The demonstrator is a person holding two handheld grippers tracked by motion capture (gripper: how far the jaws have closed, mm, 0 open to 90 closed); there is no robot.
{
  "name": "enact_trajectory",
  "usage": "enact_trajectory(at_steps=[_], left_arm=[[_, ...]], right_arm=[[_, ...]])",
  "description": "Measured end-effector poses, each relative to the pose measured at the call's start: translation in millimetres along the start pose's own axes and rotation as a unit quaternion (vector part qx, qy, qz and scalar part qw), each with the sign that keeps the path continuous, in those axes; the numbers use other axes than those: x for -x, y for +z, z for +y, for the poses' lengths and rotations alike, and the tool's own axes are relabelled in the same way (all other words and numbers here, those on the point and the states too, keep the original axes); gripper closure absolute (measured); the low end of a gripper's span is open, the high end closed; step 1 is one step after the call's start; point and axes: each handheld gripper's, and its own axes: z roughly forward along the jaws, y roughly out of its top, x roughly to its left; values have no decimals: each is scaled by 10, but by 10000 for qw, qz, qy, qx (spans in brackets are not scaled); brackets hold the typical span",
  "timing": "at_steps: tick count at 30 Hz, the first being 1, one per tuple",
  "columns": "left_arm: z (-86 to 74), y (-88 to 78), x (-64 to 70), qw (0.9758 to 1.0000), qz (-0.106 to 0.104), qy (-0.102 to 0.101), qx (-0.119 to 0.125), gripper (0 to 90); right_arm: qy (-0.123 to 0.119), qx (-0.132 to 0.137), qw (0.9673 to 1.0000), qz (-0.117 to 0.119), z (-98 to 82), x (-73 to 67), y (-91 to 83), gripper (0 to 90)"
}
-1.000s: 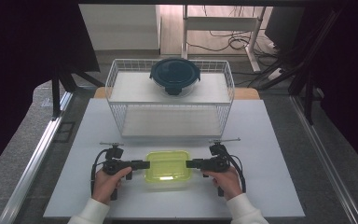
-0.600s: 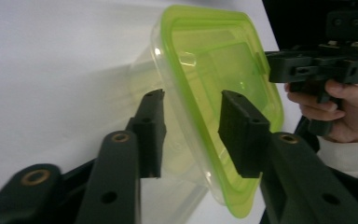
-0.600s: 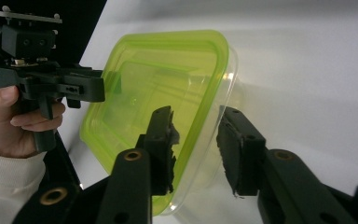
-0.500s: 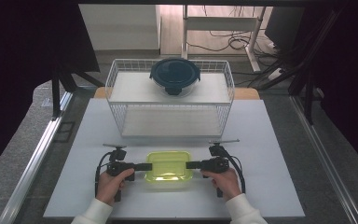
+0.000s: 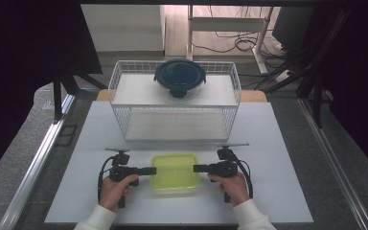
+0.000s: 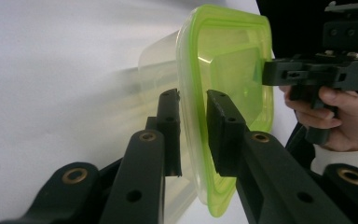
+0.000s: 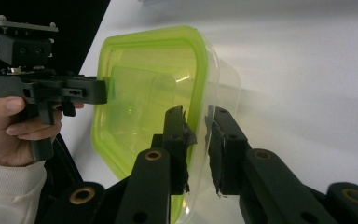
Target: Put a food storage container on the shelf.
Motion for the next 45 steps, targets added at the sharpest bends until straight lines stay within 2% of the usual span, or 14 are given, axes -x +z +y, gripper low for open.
enact_trajectory(at_steps=[3,7,15,20,26,33,45], left_arm=[[3,-14,20,10000,42,42,24,777],[11,-39,57,9999,-16,104,70,780],[38,-100,133,9997,-9,202,129,790],[72,-165,217,9991,-10,387,183,790],[116,-213,287,9988,-30,438,233,793],[258,-317,478,9974,35,652,314,794],[481,-535,792,9935,64,1021,503,794]], right_arm=[[-102,25,9999,19,9,-44,-31,768],[-271,87,9996,-56,21,-97,-69,771],[-446,176,9988,-22,40,-188,-146,772],[-559,263,9981,23,62,-255,-211,772],[-698,331,9970,11,107,-345,-284,772],[-802,501,9955,45,191,-450,-397,773],[-1120,777,9906,91,400,-713,-641,774]])
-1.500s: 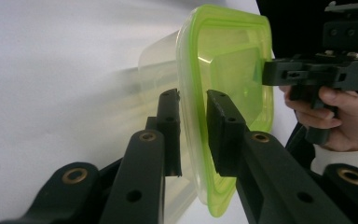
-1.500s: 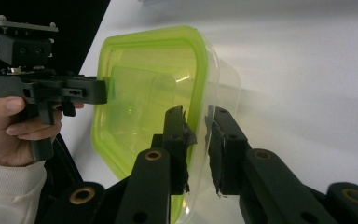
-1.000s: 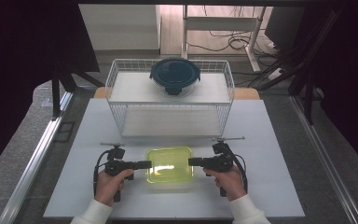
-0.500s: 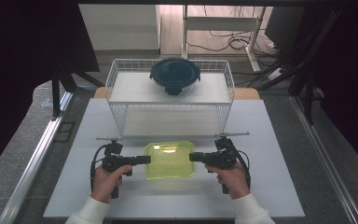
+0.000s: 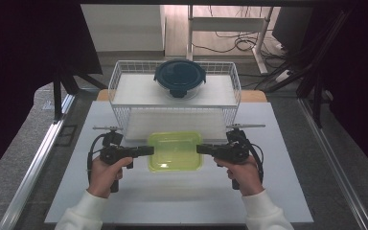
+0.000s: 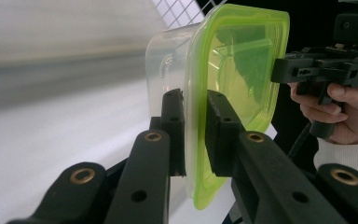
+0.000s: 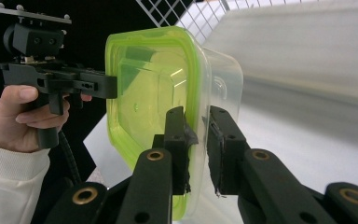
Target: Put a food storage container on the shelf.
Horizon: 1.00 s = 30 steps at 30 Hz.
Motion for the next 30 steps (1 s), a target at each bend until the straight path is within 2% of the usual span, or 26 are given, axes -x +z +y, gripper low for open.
enact_trajectory(at_steps=[13,30], left_arm=[[234,-134,110,9998,30,111,138,795],[503,-261,322,9986,94,471,225,795]], right_arm=[[-227,136,9996,7,265,-140,-64,774],[-353,366,9987,68,468,-239,-197,776]])
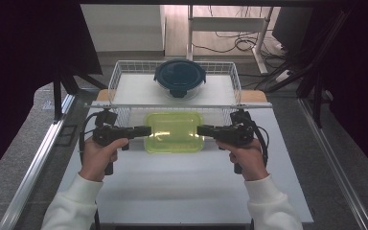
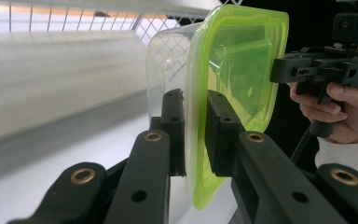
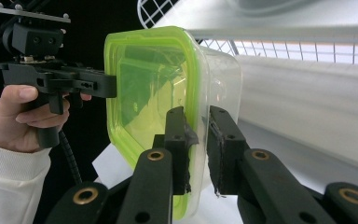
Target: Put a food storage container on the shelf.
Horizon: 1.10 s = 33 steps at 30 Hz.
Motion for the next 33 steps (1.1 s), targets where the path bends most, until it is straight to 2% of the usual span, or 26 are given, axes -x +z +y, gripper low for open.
enact_trajectory(at_steps=[15,21,25,28,33], left_arm=[[333,-118,127,9996,30,230,164,795],[527,-148,152,9994,69,299,167,796],[660,-161,127,9995,24,284,163,797],[739,-170,139,9993,99,312,193,797],[871,-195,150,9991,106,340,223,797]], right_arm=[[-223,157,9996,-27,334,-124,-98,777],[-226,208,9995,-3,503,-147,-121,777],[-247,229,9994,-1,630,-153,-122,777],[-248,216,9995,-40,727,-161,-111,777],[-217,233,9995,-26,856,-153,-97,778]])
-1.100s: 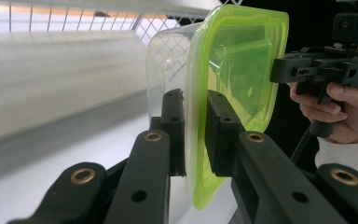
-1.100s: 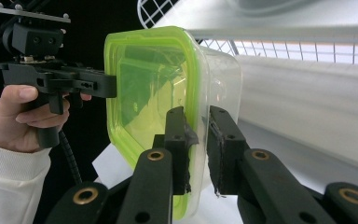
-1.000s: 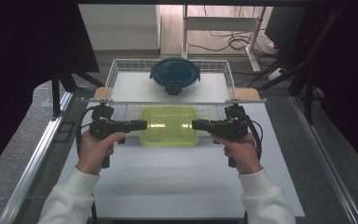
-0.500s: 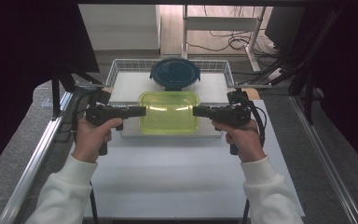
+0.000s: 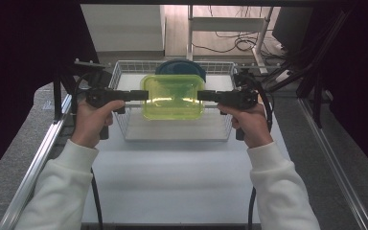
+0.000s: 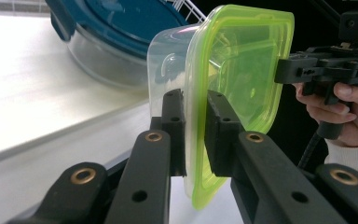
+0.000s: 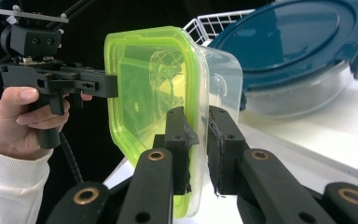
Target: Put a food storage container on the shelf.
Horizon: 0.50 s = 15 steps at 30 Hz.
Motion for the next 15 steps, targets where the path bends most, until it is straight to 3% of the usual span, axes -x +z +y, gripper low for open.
enact_trajectory(at_steps=[15], left_arm=[[318,97,-50,10000,-31,11,-74,797]], right_arm=[[37,64,9999,-93,261,89,-12,780]])
